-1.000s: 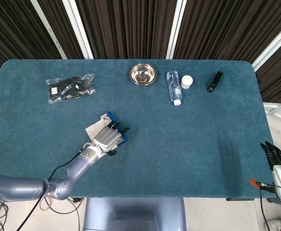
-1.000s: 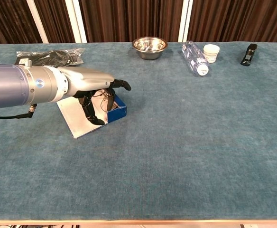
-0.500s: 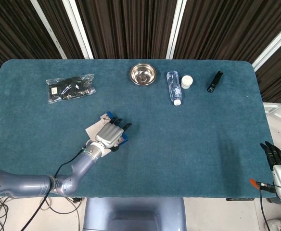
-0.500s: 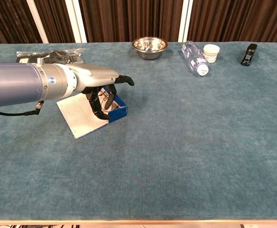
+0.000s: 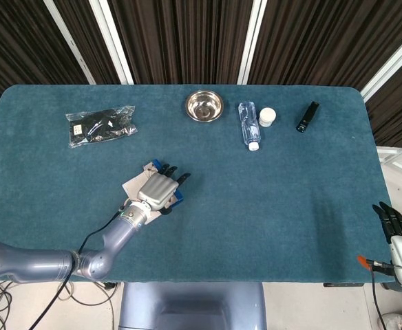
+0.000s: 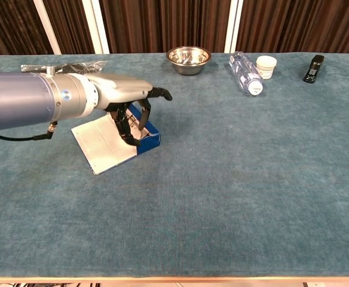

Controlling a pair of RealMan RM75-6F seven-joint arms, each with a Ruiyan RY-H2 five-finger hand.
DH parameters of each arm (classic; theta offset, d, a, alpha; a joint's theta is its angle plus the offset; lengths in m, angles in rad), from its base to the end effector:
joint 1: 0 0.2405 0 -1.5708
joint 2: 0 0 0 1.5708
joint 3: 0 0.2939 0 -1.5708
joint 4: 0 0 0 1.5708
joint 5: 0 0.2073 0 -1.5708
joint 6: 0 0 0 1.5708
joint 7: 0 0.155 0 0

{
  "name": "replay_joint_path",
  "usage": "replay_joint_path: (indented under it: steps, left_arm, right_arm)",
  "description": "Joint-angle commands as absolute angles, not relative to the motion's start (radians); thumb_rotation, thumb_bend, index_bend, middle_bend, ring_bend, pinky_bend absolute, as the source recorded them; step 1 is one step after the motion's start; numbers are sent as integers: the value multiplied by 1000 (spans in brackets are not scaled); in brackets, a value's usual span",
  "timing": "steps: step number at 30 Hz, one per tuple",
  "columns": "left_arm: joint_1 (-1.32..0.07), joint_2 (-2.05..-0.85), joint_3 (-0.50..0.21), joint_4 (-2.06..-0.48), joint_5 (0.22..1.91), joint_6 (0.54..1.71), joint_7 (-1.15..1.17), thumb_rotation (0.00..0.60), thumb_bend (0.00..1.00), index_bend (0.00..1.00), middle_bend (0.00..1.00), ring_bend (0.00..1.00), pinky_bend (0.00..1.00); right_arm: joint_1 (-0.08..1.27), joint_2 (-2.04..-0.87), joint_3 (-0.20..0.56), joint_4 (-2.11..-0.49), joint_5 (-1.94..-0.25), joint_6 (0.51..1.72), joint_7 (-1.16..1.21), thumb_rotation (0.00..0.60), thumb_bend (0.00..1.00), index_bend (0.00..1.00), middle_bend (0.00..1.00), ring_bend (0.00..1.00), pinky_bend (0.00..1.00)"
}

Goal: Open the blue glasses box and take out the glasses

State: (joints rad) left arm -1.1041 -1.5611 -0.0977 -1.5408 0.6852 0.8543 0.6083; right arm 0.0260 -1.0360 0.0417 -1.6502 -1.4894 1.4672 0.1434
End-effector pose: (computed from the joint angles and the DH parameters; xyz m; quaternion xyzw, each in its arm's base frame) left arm -0.0860 0.4007 -0.0532 -0.8249 -0.3336 -0.2727 0.3659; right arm -0.3546 -0.1721 0.2009 0.5614 -0.4423 0.3927 0.5788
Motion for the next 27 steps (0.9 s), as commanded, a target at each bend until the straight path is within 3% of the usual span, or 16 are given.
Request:
replay_joint_path:
  steps: [1, 8, 27]
  left_arm:
    - [-1099, -1550, -107, -1555, 703, 870, 598, 600, 188, 8, 279, 0, 18]
    - [-1107, -1547, -104, -1531, 728, 870, 611, 600, 92, 0, 229, 0, 18]
    - [-1133, -1635, -93, -1337, 806, 801, 603, 600, 91, 0, 221, 0, 18]
  right_arm:
    - [26, -1036, 42, -1651, -1490, 1468, 143, 600, 196, 0, 0, 0, 199]
    - [25, -1036, 42, -1652, -1487, 1468, 146, 600, 195, 0, 0, 0, 199]
    - [26, -1033, 45, -1656, -1476, 1459, 158, 600, 196, 0, 0, 0, 199]
